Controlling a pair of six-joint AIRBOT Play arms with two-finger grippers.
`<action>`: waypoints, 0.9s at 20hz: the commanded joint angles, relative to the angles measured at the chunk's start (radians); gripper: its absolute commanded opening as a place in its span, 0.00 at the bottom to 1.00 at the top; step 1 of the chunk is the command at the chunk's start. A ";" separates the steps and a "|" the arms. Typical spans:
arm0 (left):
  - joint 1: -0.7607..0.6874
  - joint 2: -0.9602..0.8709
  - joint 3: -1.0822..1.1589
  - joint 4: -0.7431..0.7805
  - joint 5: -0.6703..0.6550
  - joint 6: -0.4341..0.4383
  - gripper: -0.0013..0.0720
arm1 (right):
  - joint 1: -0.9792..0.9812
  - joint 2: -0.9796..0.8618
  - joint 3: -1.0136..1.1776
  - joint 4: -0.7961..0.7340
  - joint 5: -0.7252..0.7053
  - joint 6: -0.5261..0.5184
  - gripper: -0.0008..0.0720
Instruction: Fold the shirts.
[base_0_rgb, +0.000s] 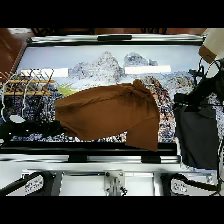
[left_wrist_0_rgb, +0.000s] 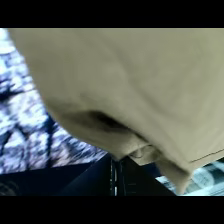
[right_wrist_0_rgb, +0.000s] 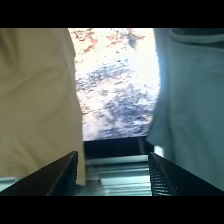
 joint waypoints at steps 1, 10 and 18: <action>0.000 0.006 0.034 -0.019 -0.062 0.005 0.06 | -0.008 -0.019 -0.101 0.104 -0.037 -0.034 0.77; 0.013 0.135 0.079 -0.018 -0.106 0.019 0.06 | 0.000 -0.160 -0.190 0.217 -0.304 -0.034 0.77; 0.014 0.225 0.080 -0.018 -0.150 0.018 0.06 | 0.032 -0.253 -0.190 0.263 -0.351 -0.064 0.75</action>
